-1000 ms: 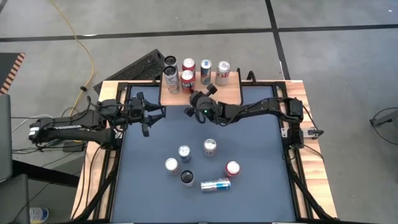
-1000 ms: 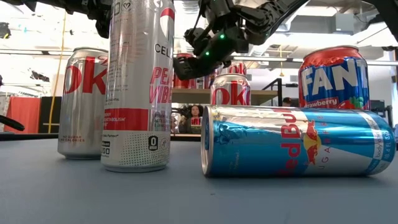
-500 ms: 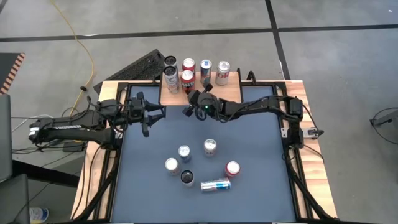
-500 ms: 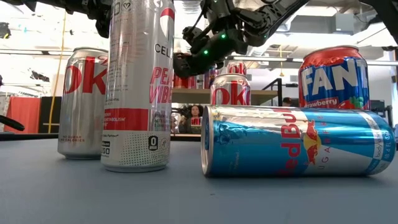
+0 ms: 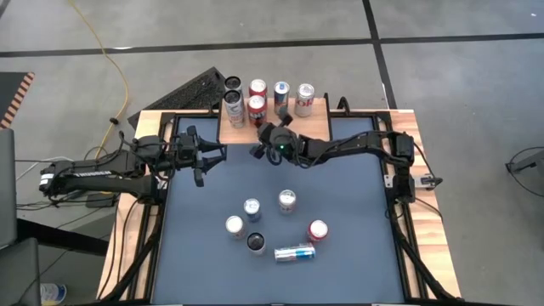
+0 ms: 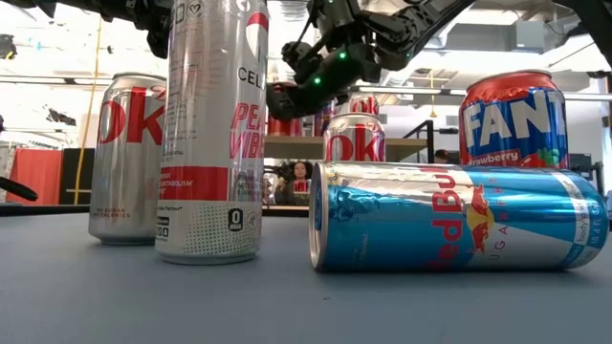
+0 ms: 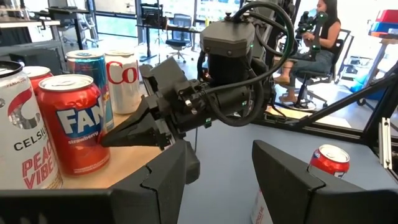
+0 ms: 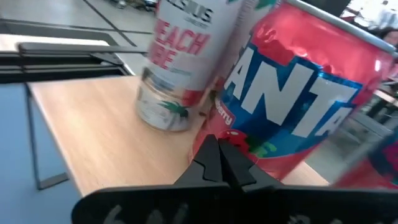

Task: Place canned beverage on shelf
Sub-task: Adjust the orange soda can

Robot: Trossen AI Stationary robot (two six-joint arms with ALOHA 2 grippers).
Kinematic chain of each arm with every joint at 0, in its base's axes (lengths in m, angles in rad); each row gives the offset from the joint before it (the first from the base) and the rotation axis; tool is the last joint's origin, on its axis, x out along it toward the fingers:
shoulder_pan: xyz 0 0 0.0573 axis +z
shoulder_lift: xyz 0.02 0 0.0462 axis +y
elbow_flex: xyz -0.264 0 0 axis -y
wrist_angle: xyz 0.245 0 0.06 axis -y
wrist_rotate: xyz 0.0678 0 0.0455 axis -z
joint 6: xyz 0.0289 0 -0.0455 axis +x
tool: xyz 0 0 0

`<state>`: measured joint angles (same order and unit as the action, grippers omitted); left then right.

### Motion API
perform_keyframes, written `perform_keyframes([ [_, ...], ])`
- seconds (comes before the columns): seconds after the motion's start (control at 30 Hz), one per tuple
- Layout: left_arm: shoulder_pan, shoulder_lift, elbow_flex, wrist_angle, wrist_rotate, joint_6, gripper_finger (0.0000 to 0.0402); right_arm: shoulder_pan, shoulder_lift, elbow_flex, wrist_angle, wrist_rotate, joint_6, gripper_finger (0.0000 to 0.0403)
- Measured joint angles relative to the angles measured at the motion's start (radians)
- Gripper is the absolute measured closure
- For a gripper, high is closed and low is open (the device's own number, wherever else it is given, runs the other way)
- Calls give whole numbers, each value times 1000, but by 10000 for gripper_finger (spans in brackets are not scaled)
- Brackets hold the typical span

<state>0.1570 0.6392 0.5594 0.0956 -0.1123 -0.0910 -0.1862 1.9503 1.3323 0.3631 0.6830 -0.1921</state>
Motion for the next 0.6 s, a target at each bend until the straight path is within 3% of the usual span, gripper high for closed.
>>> perform_keyframes([
  [0.5,0,0,0,-1,0,-2,228,46,0,0,-48,62,-16,403],
  [0.6,0,0,0,-2,0,-4,228,74,-15,0,-95,113,-39,403],
])
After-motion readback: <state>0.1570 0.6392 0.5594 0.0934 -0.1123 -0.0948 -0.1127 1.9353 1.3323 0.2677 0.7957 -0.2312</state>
